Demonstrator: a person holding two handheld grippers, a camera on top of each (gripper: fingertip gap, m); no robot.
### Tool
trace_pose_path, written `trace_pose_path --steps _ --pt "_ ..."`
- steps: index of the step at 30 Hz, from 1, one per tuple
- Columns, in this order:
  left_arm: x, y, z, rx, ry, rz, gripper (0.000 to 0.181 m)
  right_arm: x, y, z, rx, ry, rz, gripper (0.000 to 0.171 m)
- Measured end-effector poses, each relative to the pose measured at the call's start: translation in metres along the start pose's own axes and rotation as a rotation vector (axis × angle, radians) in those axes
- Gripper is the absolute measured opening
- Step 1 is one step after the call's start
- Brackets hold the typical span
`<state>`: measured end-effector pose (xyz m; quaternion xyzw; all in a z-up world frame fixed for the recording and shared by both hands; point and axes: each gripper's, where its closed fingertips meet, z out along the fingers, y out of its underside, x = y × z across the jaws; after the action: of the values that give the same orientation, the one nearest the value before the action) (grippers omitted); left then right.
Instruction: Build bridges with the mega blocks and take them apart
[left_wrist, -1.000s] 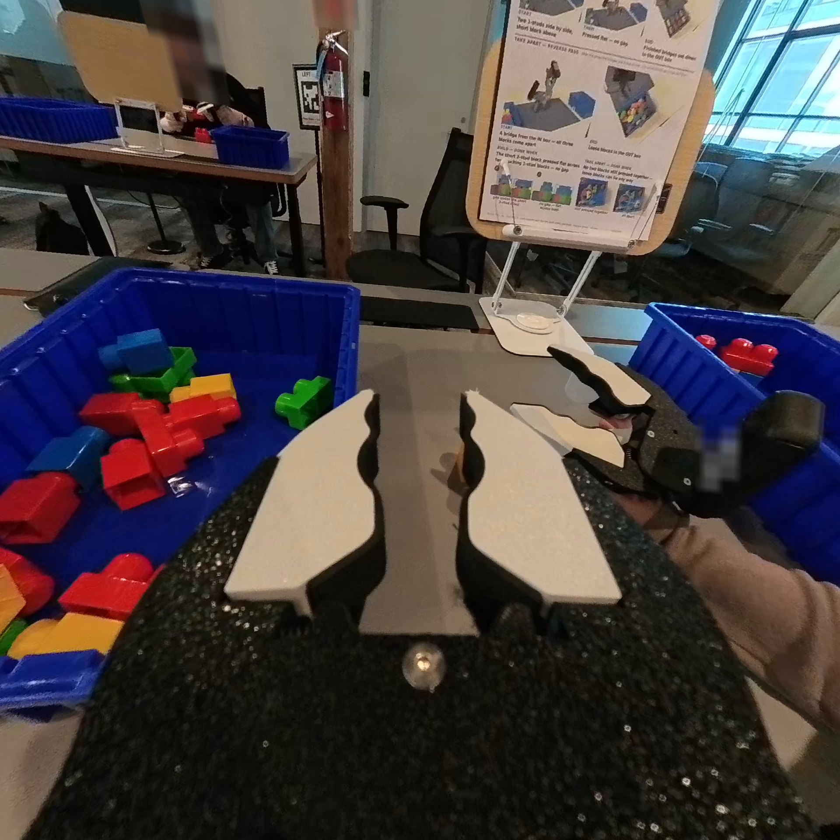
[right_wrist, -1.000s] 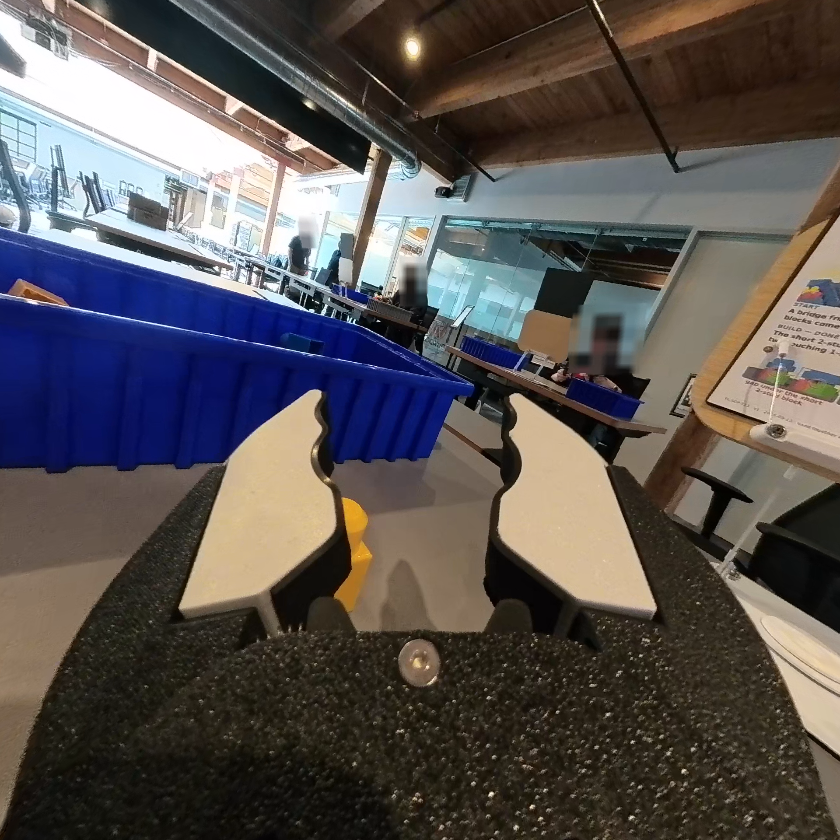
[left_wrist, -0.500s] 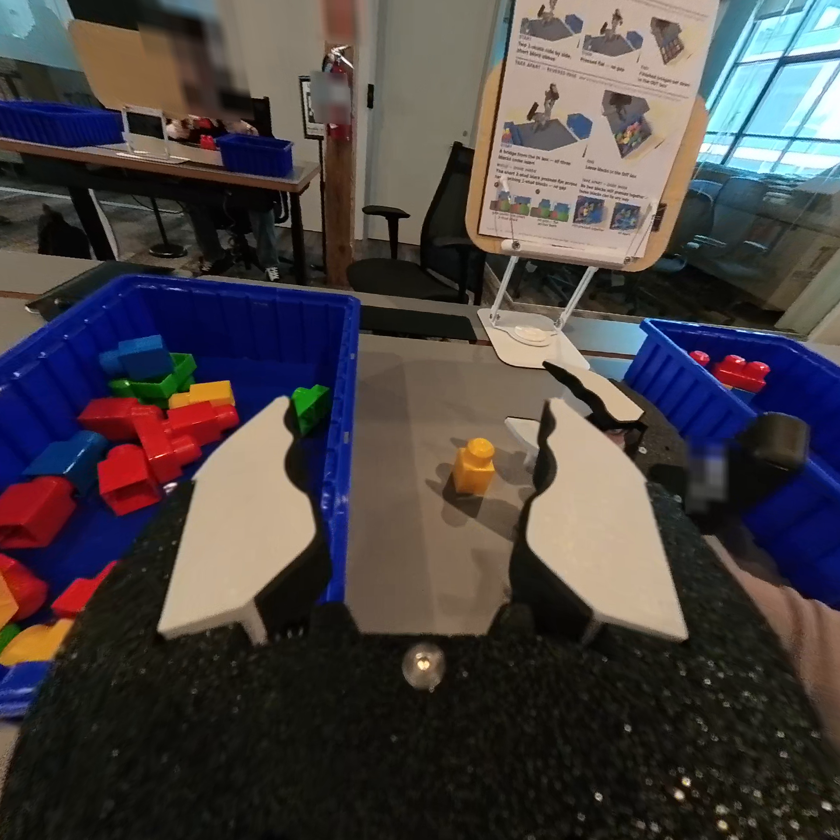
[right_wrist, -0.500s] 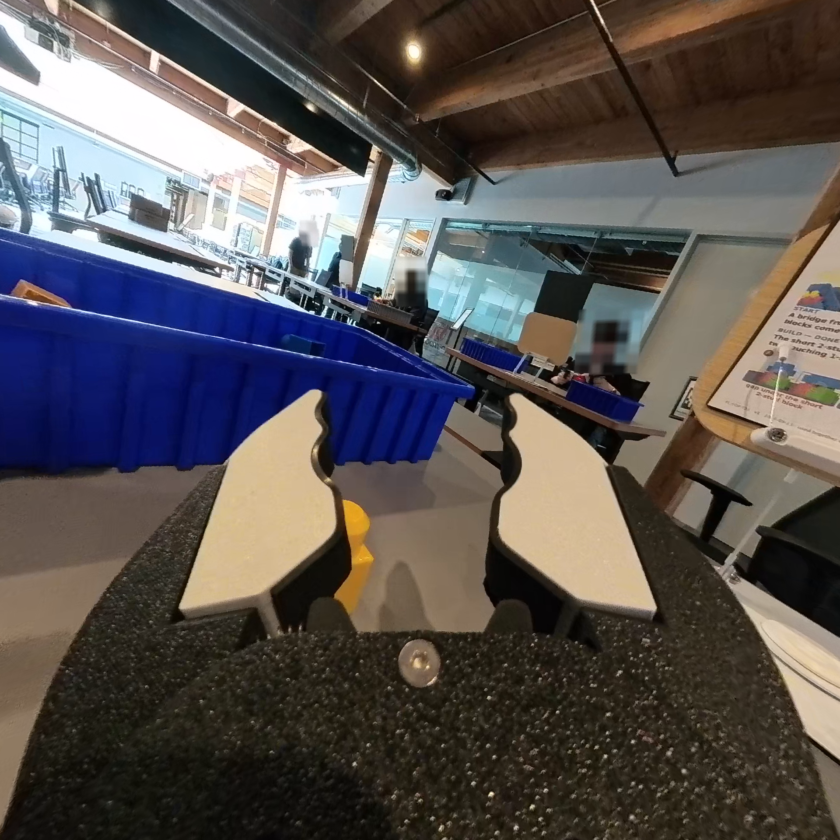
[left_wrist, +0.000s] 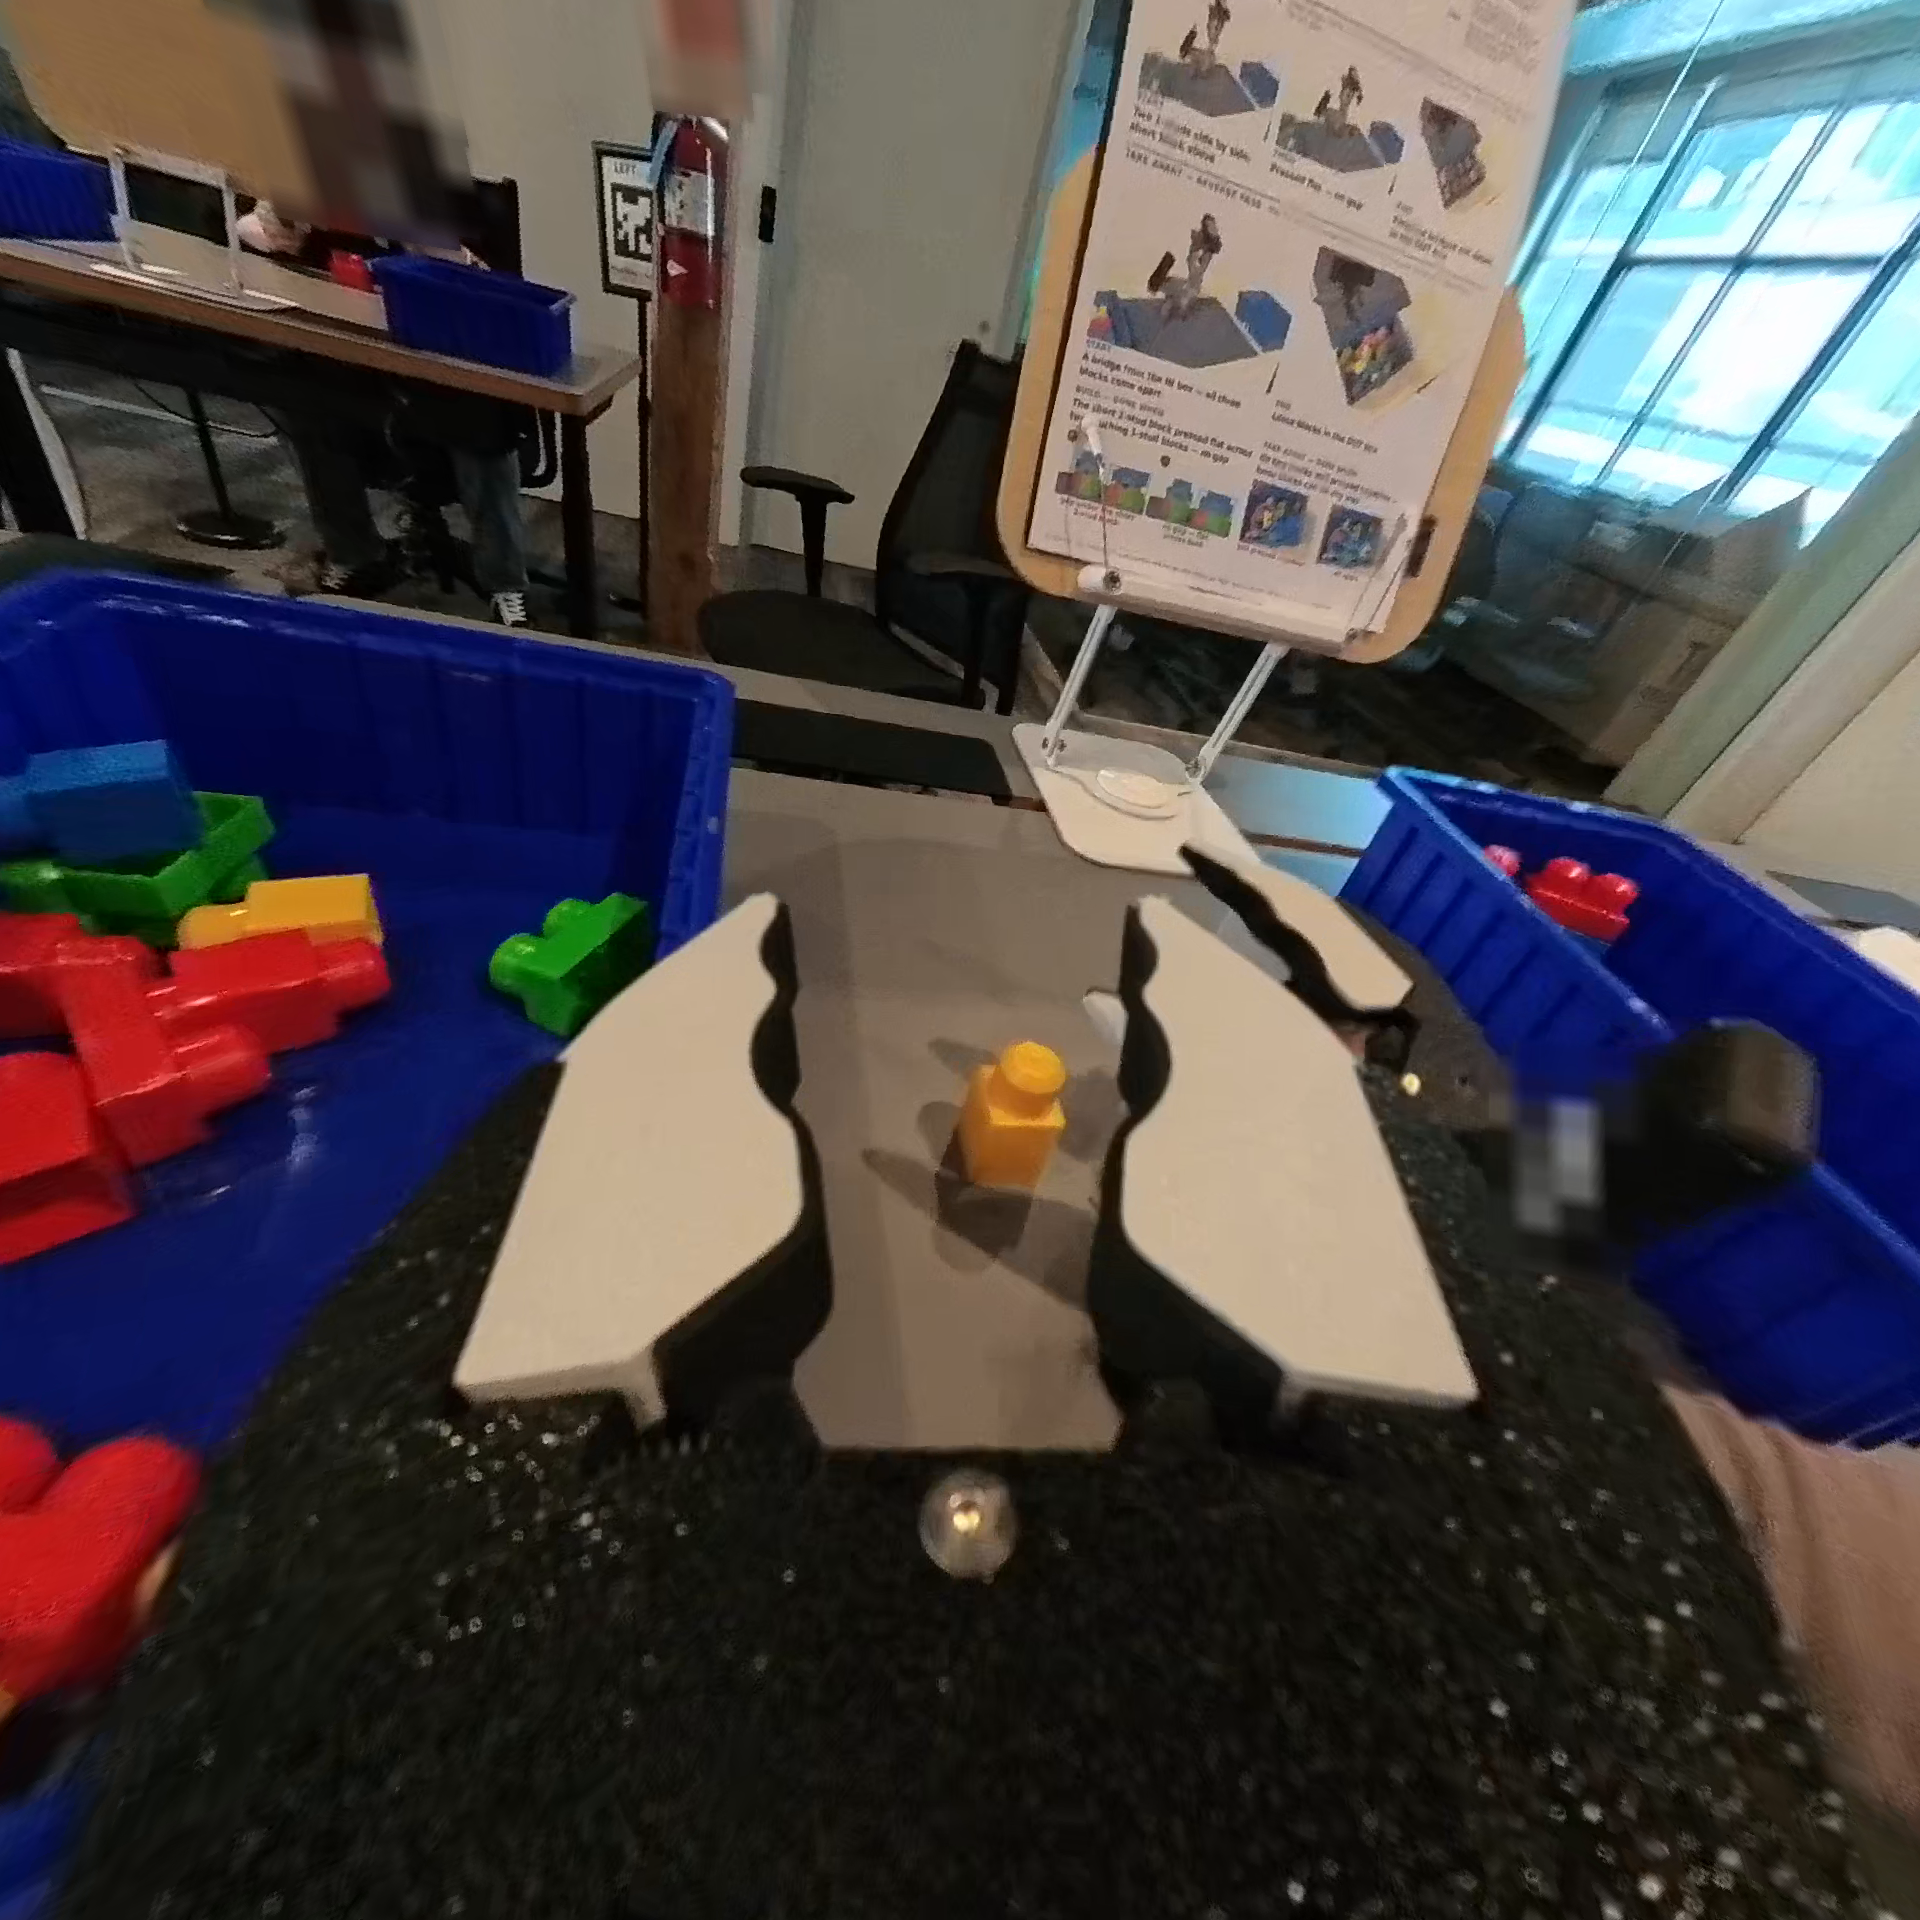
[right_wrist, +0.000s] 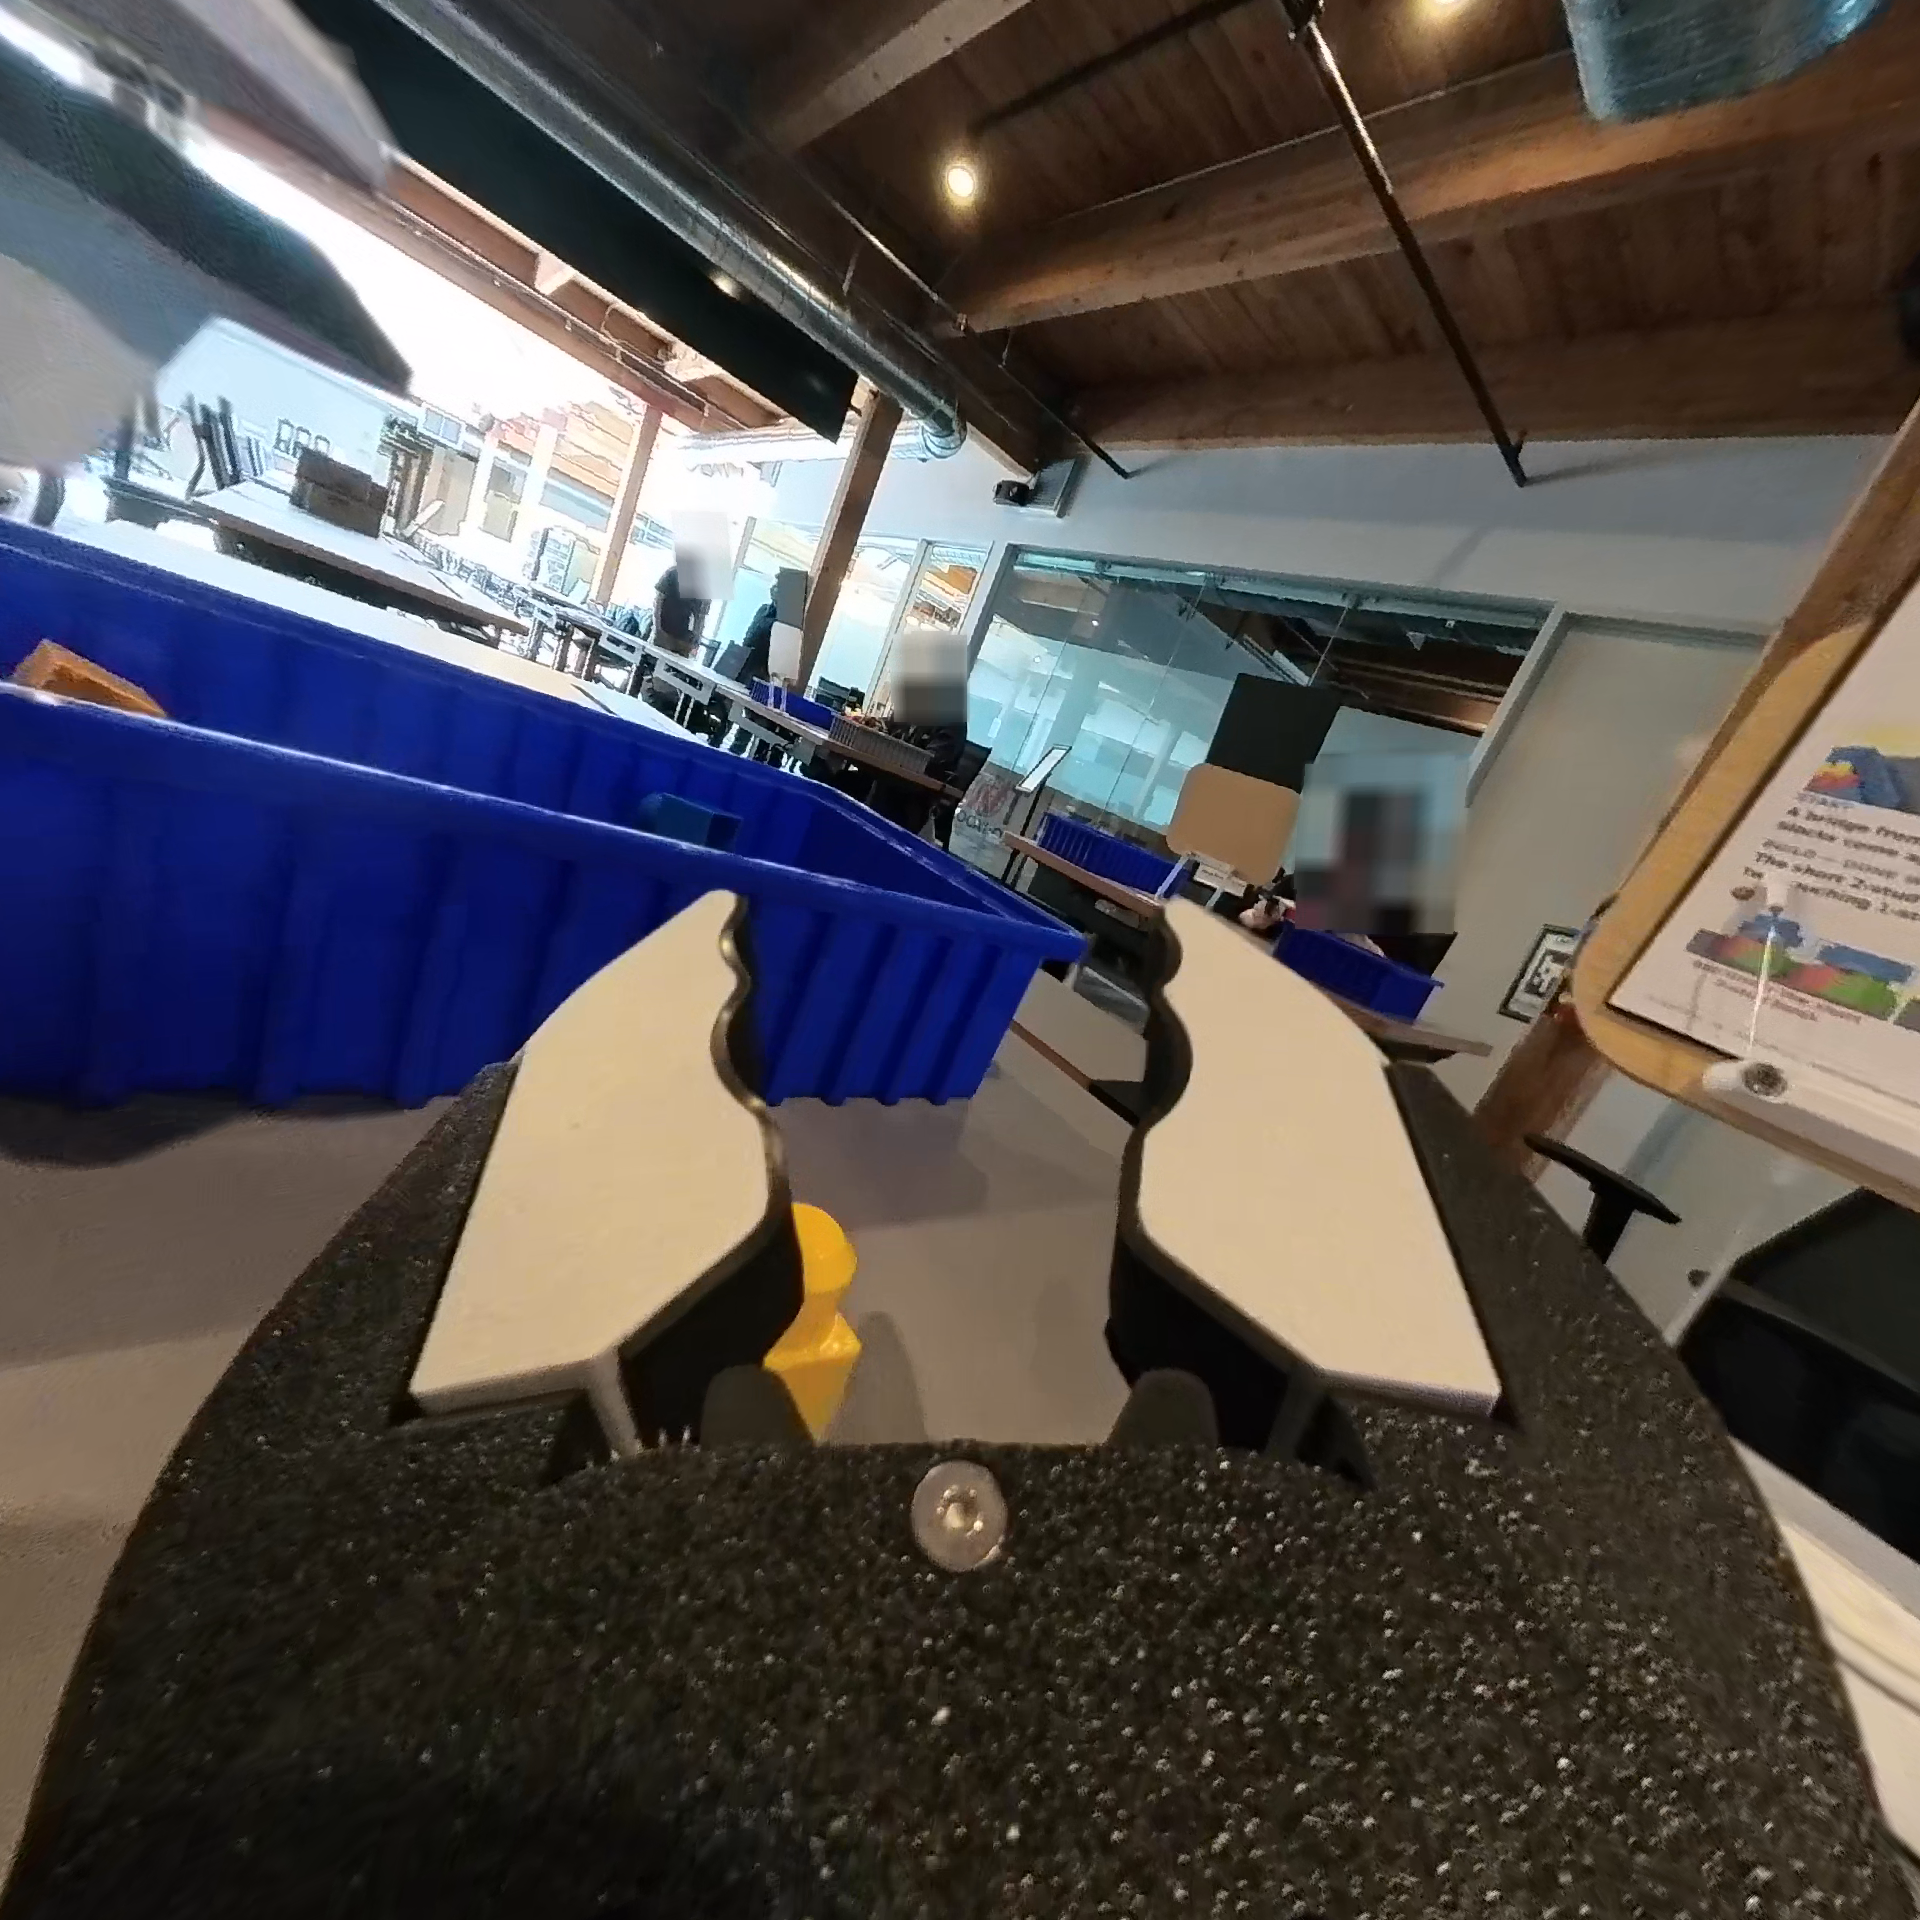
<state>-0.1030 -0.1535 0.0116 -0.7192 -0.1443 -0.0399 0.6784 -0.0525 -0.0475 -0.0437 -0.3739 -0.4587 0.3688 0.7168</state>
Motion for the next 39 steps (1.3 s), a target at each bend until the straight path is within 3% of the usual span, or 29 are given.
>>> trace_pose_path --steps 5,9,13,22,26,39 --pt "0.011 -0.001 0.061 0.069 0.076 -0.054 0.054 0.011 -0.008 -0.007 0.042 0.047 -0.023 0.068" --pt "0.008 0.028 0.119 -0.026 0.066 -0.004 0.053 0.038 -0.005 -0.018 0.052 0.114 0.068 0.069" --pt "-0.009 0.049 0.145 -0.03 0.007 0.007 0.049 0.04 -0.008 -0.021 0.088 0.095 0.178 0.073" --pt "-0.011 0.076 0.16 -0.113 -0.043 0.115 0.049 0.001 -0.04 -0.017 0.185 0.001 0.216 0.08" --pt "-0.017 0.088 0.166 -0.137 -0.103 0.188 0.05 -0.015 -0.051 -0.017 0.203 0.01 0.118 0.085" --pt "-0.022 0.098 0.17 -0.153 -0.165 0.274 0.05 -0.038 -0.06 -0.014 0.209 -0.032 0.092 0.088"
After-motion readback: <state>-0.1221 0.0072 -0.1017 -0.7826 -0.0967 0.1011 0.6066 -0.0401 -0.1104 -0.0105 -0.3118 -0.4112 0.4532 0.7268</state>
